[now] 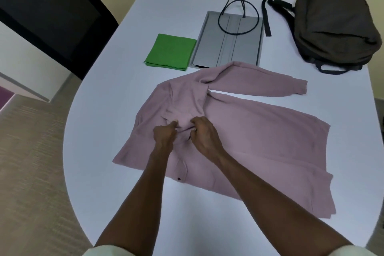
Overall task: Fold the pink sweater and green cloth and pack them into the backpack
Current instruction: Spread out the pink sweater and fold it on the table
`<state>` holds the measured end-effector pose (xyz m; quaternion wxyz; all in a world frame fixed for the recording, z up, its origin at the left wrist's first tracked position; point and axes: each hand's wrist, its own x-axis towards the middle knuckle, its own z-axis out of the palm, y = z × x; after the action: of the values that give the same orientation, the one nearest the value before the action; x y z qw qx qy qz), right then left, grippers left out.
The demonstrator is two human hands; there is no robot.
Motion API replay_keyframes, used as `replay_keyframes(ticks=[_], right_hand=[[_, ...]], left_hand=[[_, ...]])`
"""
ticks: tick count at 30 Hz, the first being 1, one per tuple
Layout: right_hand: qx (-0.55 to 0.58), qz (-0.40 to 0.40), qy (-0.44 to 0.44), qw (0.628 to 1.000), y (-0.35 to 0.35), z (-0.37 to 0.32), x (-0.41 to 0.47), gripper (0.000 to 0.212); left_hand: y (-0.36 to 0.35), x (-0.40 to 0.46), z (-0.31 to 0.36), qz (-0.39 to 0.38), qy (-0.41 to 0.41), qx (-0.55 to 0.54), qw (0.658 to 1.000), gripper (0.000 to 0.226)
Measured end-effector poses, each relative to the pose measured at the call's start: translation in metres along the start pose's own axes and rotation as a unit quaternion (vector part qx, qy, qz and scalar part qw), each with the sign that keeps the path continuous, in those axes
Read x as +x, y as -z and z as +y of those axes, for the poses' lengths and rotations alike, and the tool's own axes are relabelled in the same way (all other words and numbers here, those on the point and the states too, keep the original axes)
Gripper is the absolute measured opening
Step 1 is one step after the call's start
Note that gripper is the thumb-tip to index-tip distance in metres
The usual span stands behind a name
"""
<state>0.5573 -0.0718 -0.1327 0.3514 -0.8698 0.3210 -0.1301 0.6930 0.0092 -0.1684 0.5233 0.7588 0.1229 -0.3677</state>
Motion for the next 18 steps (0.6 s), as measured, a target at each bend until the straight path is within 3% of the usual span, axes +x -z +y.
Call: replay_keyframes(ticks=[3,6,10,12,15,18], right_hand=[[-0.092,-0.069,0.020,0.993,0.001,-0.001,0.018,0.063],[-0.177,-0.179,0.004,0.968,0.004,-0.011,0.035,0.090],[-0.077,-0.186,-0.082,0.976,0.009,-0.030,0.052,0.098],[-0.024,-0.176,-0.094,0.980,0.016,-0.039,0.054,0.081],[0.053,-0.149,-0.045,0.986,0.030,-0.052,0.048,0.016],[0.048,-0.139,0.033,0.989,0.054,-0.061,0.029,0.018]], left_hand=[[0.002,-0.014,0.000,-0.026,-0.005,0.017,0.999,0.025],[0.007,-0.024,-0.002,-0.029,-0.031,0.002,0.999,0.014],[0.011,-0.054,0.005,-0.064,-0.058,-0.066,0.994,0.006],[0.016,-0.069,0.011,-0.096,-0.064,-0.157,0.981,0.014],[0.018,-0.081,0.010,-0.141,0.048,-0.381,0.913,0.030],[0.014,-0.091,0.011,-0.186,0.127,-0.442,0.868,0.067]])
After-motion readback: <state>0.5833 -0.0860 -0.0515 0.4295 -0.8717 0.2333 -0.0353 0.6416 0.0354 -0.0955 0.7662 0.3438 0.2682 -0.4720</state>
